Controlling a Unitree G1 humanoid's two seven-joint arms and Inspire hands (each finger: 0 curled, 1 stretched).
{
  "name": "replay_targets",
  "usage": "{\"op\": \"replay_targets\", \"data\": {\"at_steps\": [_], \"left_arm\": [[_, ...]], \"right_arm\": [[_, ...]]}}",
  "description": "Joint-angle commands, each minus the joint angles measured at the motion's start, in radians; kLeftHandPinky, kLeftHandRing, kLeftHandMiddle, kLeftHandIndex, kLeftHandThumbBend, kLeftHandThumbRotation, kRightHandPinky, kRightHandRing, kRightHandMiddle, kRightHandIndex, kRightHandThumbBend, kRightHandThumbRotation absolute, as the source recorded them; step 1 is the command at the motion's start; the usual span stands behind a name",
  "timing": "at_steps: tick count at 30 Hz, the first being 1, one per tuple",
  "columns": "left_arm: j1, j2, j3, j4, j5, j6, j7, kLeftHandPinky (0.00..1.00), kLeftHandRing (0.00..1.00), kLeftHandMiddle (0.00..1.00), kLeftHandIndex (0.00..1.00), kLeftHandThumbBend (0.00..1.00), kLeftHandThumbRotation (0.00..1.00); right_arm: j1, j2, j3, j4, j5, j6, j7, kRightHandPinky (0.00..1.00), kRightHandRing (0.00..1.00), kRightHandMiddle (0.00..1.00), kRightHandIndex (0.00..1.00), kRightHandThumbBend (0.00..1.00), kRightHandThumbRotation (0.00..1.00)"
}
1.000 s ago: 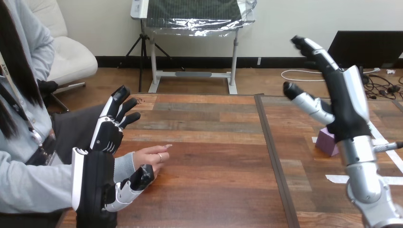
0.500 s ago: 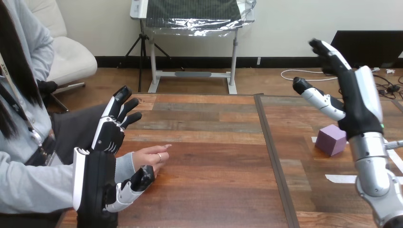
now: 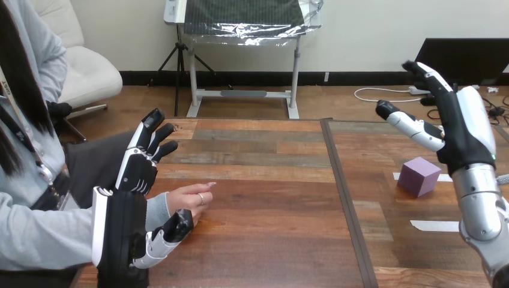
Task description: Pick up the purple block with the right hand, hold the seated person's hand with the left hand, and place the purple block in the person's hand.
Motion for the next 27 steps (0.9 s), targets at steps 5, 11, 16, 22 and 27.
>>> {"op": "replay_targets", "data": {"at_steps": [5, 11, 16, 22, 27], "left_arm": [[-0.049, -0.001, -0.011, 0.001, -0.016, -0.020, -0.009, 0.82, 0.89, 0.93, 0.91, 1.00, 0.81], [-0.046, -0.002, -0.008, -0.002, -0.013, -0.019, -0.008, 0.82, 0.89, 0.93, 0.91, 1.00, 0.82], [-0.041, -0.005, -0.008, -0.010, -0.014, -0.013, -0.006, 0.82, 0.89, 0.93, 0.91, 1.00, 0.82], [-0.040, -0.004, -0.006, -0.010, -0.012, -0.019, -0.005, 0.82, 0.89, 0.93, 0.91, 1.00, 0.82], [-0.041, 0.003, -0.013, -0.002, -0.023, -0.030, -0.012, 0.82, 0.89, 0.93, 0.91, 1.00, 0.82]], "right_arm": [[-0.136, -0.035, 0.029, 0.044, -0.018, 0.053, -0.029, 0.76, 0.85, 0.85, 0.87, 0.97, 0.82], [-0.150, -0.039, 0.038, 0.063, -0.018, 0.076, -0.029, 0.74, 0.84, 0.84, 0.87, 0.98, 0.80], [-0.162, -0.045, 0.046, 0.081, -0.023, 0.108, -0.025, 0.73, 0.84, 0.83, 0.86, 0.97, 0.78], [-0.172, -0.048, 0.059, 0.095, -0.030, 0.150, -0.022, 0.72, 0.83, 0.83, 0.86, 0.97, 0.76], [-0.175, -0.049, 0.063, 0.108, -0.028, 0.167, -0.023, 0.70, 0.82, 0.82, 0.85, 0.97, 0.75]]}}
